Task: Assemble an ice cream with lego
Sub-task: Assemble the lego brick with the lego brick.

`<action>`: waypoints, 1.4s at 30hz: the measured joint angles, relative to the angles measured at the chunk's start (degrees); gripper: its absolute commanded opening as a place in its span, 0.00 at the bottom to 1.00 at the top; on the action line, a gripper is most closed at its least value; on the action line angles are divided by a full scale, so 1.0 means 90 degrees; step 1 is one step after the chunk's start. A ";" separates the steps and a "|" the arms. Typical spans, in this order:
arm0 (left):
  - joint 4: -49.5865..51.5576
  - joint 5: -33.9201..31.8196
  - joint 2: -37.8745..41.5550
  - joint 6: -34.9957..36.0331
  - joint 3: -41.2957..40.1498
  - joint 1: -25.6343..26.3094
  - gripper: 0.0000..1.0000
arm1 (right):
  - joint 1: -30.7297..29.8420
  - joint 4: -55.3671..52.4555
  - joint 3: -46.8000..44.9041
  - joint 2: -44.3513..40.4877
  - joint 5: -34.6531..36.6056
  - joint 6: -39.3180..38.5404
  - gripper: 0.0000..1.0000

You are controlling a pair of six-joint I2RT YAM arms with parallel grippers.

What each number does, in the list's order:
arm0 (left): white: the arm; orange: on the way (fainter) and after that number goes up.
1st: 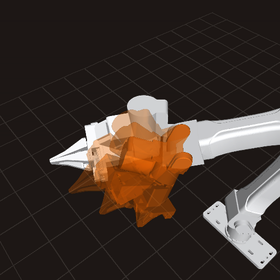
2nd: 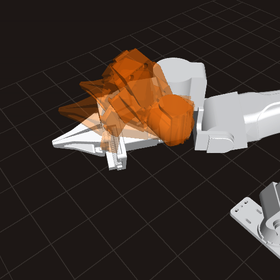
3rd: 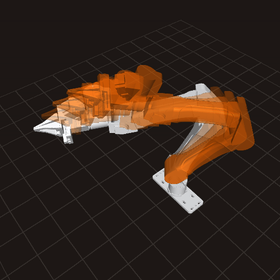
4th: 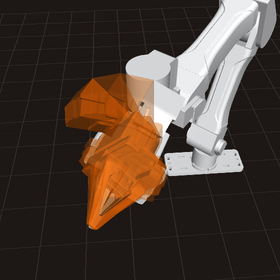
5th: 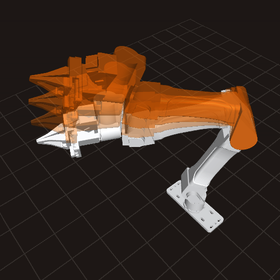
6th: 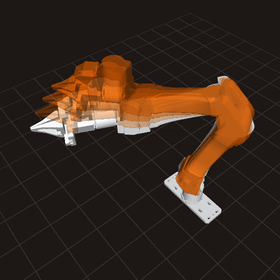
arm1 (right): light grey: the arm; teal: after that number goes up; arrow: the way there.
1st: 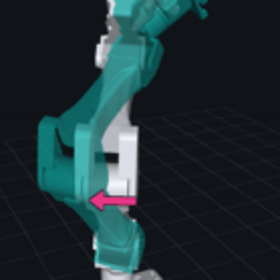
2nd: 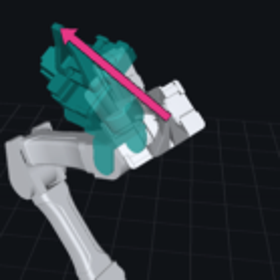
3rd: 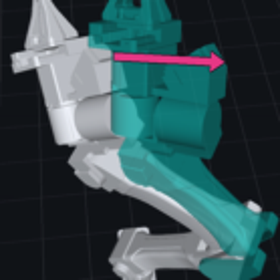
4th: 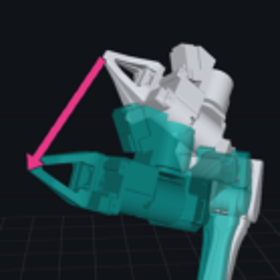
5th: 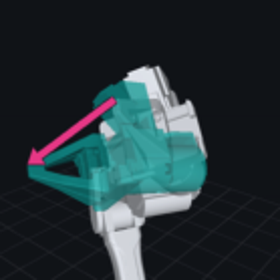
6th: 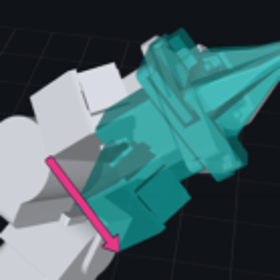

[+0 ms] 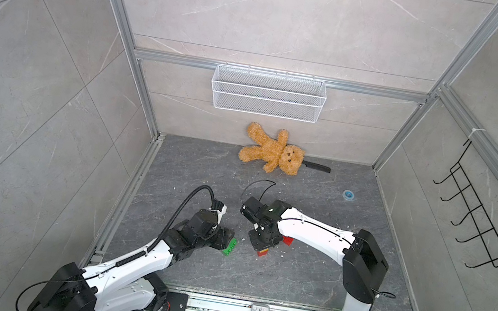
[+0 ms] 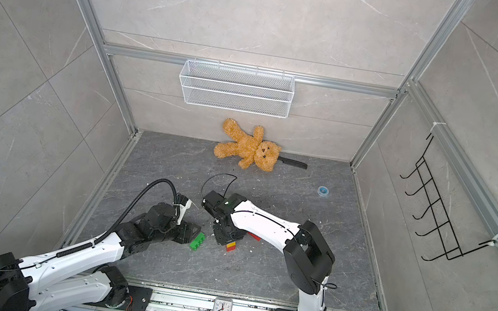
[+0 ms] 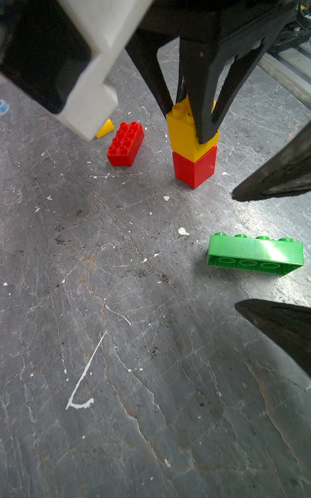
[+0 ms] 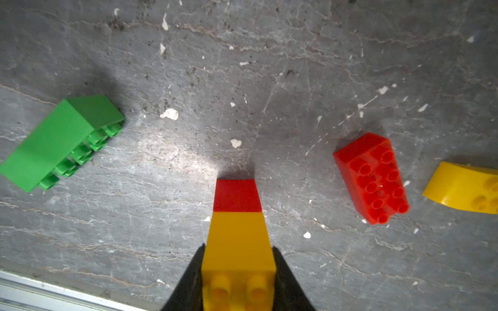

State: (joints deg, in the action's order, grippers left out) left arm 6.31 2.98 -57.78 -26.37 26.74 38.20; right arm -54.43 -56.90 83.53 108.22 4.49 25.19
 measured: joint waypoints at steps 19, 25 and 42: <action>0.0175 -0.0146 0.0168 0.0002 0.0000 0.0000 0.60 | 0.0095 0.0571 -0.0544 -0.0279 -0.0236 0.0049 0.00; 0.0262 -0.0155 0.0265 0.0002 0.0000 0.0000 0.60 | 0.0160 0.0580 -0.0576 -0.0204 -0.0389 0.0012 0.00; 0.0551 -0.0240 0.0481 0.0000 0.0000 0.0000 0.60 | 0.0177 0.0804 -0.0724 -0.0119 -0.0425 0.0092 0.00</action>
State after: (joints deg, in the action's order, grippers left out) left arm 11.27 0.82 -53.45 -26.37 26.74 38.20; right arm -52.84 -49.67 77.01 107.15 0.67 26.02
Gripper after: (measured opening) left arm 0.603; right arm 0.350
